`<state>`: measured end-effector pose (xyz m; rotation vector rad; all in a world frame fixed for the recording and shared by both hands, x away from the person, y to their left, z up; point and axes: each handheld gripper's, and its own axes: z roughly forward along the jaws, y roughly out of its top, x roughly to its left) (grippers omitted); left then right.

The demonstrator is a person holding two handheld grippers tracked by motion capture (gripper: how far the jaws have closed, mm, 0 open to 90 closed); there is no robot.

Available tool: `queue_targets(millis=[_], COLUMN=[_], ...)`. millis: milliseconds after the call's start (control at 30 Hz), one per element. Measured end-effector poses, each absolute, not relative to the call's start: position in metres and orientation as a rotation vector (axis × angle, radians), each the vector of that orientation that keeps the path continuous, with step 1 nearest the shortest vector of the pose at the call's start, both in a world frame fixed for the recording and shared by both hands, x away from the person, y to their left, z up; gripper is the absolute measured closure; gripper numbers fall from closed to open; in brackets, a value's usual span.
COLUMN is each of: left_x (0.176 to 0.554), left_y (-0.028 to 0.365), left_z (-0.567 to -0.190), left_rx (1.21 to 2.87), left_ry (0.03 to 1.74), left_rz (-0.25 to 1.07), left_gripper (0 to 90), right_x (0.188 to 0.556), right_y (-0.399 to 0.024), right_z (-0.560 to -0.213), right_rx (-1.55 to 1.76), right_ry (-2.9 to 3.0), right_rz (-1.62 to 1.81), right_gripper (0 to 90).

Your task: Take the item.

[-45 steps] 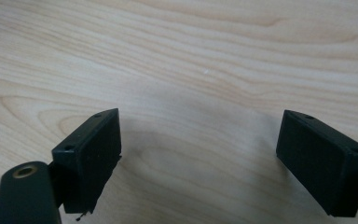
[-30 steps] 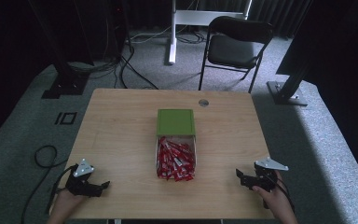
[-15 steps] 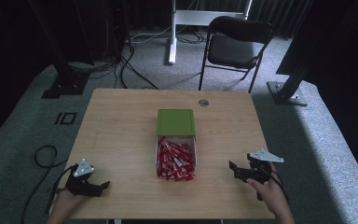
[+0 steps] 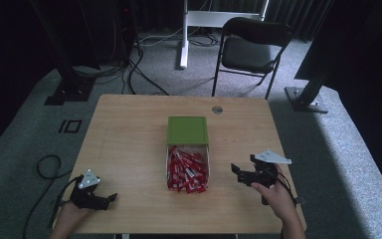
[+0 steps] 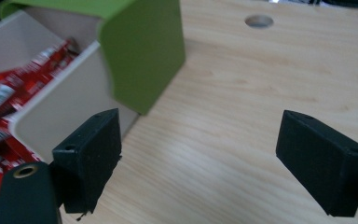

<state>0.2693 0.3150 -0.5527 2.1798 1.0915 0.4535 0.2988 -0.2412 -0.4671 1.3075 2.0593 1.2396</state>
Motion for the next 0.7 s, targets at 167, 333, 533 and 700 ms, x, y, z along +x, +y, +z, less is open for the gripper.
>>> queue_targets(millis=[167, 333, 533, 700], left_x=[0.269, 0.269, 0.269, 0.269], left_y=[0.315, 0.315, 0.315, 0.315], left_z=[-0.553, -0.553, -0.553, -0.553], left_rx=[2.181, 2.181, 2.180, 2.180], left_ry=[1.092, 1.092, 1.092, 1.093], left_rz=[0.452, 0.452, 0.452, 0.452], left_gripper=[0.7, 0.7, 0.7, 0.8], right_x=[0.301, 0.303, 0.306, 0.307], right_y=[-0.227, -0.212, -0.197, -0.185], right_z=[-0.457, -0.449, -0.442, -0.440], right_rx=[1.277, 1.228, 1.190, 1.169], right_ry=[2.073, 2.095, 2.121, 2.143], right_rz=[1.285, 1.296, 1.329, 1.340], right_gripper=[13.9, 14.0, 14.1, 14.5])
